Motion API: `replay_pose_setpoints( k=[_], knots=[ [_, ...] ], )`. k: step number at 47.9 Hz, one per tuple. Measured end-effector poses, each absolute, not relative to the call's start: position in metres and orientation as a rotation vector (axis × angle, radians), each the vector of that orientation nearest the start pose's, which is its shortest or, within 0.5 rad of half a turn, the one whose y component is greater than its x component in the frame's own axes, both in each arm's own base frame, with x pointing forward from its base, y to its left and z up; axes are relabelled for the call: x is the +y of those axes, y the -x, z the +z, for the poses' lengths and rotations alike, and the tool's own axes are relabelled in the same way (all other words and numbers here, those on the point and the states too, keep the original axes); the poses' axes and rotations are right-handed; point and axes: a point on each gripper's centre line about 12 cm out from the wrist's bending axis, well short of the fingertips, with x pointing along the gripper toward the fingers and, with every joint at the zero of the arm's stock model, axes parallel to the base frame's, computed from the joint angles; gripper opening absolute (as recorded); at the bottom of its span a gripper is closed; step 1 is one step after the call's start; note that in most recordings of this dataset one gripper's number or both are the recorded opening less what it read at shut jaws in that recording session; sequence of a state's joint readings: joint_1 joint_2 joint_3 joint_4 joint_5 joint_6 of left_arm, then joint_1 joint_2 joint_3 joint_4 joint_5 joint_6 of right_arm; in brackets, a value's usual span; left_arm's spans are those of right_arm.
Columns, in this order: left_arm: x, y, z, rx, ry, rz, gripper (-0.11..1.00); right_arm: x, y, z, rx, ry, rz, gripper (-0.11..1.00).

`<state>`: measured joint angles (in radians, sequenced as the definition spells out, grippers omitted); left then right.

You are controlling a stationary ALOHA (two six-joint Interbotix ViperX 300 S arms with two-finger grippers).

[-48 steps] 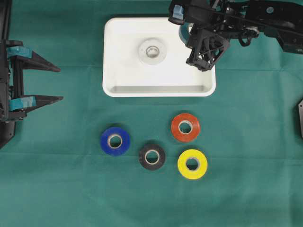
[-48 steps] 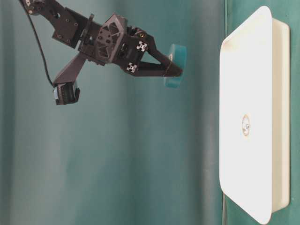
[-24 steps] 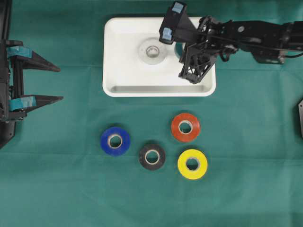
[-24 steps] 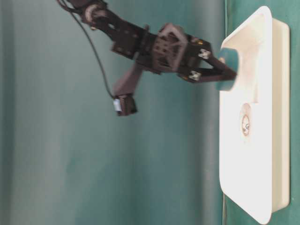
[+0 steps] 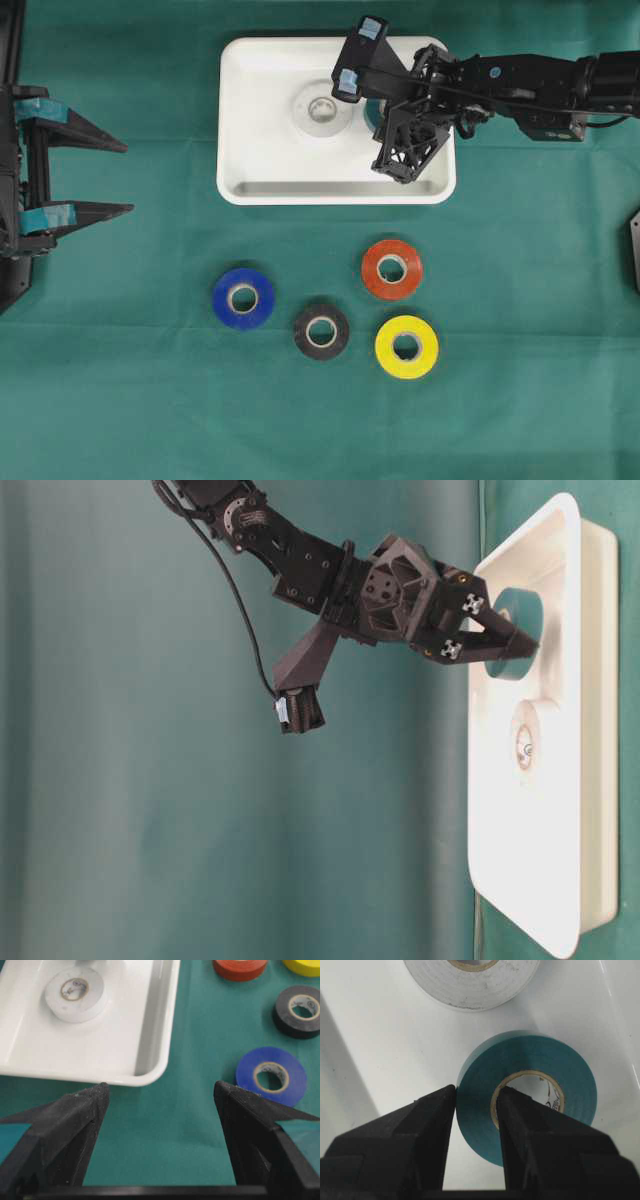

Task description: Pick up the tape from a random location and place it into the white case.

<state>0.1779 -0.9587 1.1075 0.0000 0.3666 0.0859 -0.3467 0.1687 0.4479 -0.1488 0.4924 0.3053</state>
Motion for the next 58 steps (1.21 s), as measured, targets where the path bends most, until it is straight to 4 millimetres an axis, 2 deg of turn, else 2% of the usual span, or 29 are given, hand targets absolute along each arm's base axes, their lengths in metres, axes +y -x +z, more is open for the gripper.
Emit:
replay_pose_setpoints(
  k=[8,12,16,21,32,39,43,52,58],
  knots=[
    [0.033,-0.185,0.245,0.521,-0.038,0.152,0.82,-0.146,-0.38,0.134,1.067,-0.304,-0.469,0.77],
    [0.033,-0.185,0.246,0.519,-0.034,0.154,0.82,-0.146,-0.38,0.134,1.071,-0.299,-0.469,0.91],
    [0.033,-0.185,0.246,0.519,-0.028,0.155,0.82,-0.146,-0.378,0.135,1.079,-0.297,-0.471,0.88],
    [0.033,-0.185,0.246,0.517,-0.026,0.155,0.82,-0.146,-0.375,0.147,1.074,-0.291,-0.476,0.87],
    [0.033,-0.185,0.245,0.52,-0.026,0.155,0.82,-0.144,-0.362,0.208,0.98,-0.256,-0.489,0.87],
    [0.033,-0.185,0.246,0.519,-0.026,0.155,0.82,-0.142,-0.353,0.236,0.923,-0.242,-0.495,0.87],
    [0.033,-0.185,0.245,0.52,-0.027,0.155,0.82,-0.142,-0.351,0.243,0.906,-0.238,-0.495,0.87],
    [0.035,-0.184,0.244,0.523,-0.025,0.162,0.82,-0.14,-0.353,0.243,0.899,-0.234,-0.489,0.87],
    [0.035,-0.184,0.243,0.526,-0.023,0.164,0.82,-0.124,-0.36,0.244,0.889,-0.215,-0.446,0.87]
  ],
)
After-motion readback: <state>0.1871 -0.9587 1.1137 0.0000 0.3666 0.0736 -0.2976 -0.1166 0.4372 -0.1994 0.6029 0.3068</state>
